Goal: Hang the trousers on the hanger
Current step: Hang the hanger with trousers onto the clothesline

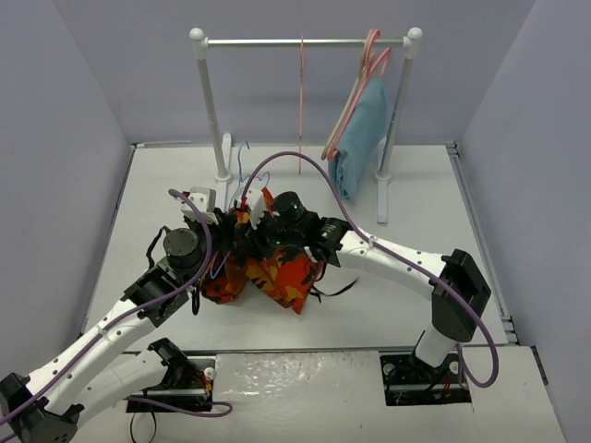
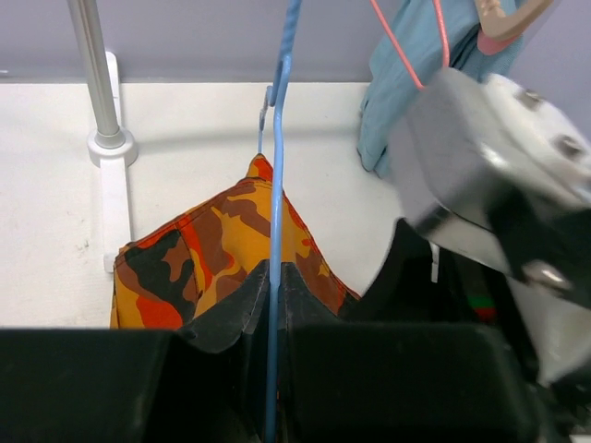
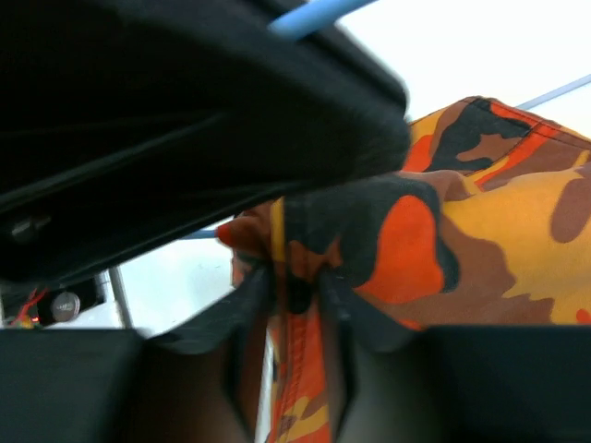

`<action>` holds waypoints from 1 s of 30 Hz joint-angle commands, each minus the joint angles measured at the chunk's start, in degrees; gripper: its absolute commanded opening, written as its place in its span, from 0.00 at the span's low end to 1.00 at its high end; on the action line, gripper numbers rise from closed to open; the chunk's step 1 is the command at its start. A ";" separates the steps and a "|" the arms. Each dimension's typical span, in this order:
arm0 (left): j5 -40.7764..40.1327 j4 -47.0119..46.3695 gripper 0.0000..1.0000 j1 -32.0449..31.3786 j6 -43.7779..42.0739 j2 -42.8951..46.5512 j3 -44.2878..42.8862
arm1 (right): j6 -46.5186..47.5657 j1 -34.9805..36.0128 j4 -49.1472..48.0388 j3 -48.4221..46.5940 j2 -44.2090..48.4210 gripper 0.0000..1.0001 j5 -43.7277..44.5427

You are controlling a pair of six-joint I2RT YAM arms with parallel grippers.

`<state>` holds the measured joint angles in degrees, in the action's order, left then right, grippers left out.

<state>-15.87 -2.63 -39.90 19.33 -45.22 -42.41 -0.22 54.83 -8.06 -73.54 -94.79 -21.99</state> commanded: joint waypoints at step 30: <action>16.46 -22.80 0.00 14.69 -6.55 -26.77 -43.86 | -9.13 -33.12 10.33 4.14 29.85 0.94 11.02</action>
<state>-3.67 -7.23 -26.51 14.07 -68.87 -74.60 -7.78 22.63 3.13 -69.55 -68.45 -12.22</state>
